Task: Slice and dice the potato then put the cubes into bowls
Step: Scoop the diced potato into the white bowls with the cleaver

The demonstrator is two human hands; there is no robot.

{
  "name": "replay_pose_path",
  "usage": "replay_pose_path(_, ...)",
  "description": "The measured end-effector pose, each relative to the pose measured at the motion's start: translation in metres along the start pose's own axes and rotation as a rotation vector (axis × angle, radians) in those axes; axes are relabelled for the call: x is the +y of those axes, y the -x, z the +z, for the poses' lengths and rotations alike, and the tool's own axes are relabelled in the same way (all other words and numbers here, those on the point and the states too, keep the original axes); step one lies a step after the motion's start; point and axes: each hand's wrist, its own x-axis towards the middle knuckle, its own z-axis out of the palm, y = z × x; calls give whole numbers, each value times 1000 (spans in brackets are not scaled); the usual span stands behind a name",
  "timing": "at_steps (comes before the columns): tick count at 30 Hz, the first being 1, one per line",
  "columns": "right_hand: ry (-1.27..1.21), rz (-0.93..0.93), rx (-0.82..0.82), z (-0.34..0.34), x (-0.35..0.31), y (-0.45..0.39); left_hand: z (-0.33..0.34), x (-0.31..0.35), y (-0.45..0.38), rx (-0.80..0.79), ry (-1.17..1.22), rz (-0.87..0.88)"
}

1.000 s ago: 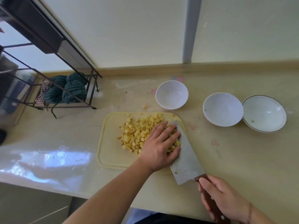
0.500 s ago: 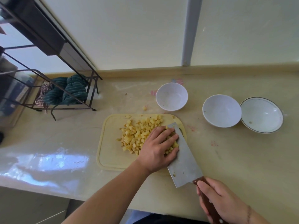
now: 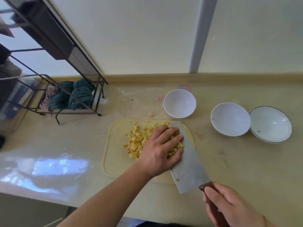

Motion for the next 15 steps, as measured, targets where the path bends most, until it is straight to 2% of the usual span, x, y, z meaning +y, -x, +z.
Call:
replay_pose_path(8, -119, 49, 85, -18, -45, -16, 5, -23, -69, -48, 49, 61)
replay_pose_path(15, -270, 70, 171, -15, -78, -41, 16, -56, -113, -302, 183, -32)
